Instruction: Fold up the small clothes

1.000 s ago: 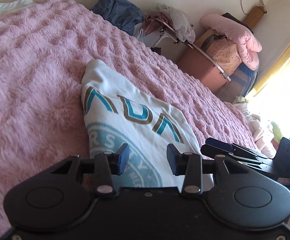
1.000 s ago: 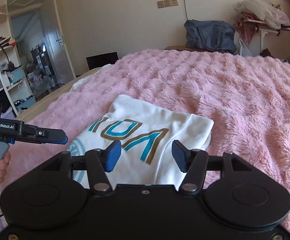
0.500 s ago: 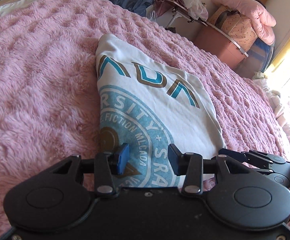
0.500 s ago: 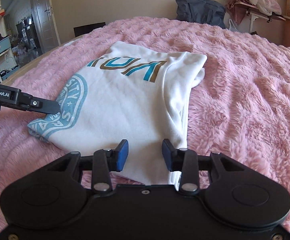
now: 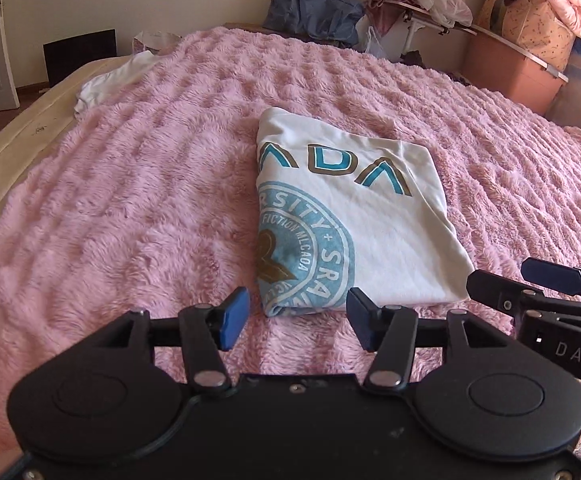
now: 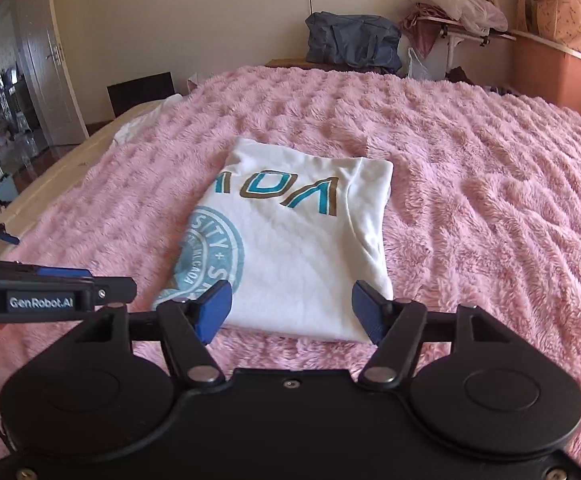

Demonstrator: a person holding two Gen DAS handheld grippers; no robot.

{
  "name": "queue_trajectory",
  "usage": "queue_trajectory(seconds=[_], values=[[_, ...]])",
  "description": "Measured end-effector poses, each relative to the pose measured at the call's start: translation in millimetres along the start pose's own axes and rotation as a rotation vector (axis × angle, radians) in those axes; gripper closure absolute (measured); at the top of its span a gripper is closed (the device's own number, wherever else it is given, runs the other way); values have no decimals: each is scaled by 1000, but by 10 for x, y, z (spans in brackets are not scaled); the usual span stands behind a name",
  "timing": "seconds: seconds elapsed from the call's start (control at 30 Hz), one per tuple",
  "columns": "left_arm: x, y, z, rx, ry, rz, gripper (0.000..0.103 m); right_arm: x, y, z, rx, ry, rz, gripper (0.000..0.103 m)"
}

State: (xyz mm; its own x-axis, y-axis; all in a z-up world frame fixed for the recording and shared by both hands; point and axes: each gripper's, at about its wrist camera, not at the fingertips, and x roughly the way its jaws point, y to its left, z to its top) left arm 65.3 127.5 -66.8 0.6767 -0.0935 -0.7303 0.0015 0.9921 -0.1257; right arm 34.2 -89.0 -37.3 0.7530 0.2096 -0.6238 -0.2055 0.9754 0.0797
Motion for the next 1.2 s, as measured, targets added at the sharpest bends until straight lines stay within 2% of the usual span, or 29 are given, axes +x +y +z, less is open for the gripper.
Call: queue_trajectory(seconds=[0.13,0.43,1.2], values=[[-210,-53,-73,-1,-1,12,45,-192,144,-33,-26,-7,-20,31],[-433,-153,-142,17,-21,28,43,-351,180,-98,12,12,-24,30],[-282,-107,-195,3,22,29,42,-304,203,-119,16,47,-26,29]])
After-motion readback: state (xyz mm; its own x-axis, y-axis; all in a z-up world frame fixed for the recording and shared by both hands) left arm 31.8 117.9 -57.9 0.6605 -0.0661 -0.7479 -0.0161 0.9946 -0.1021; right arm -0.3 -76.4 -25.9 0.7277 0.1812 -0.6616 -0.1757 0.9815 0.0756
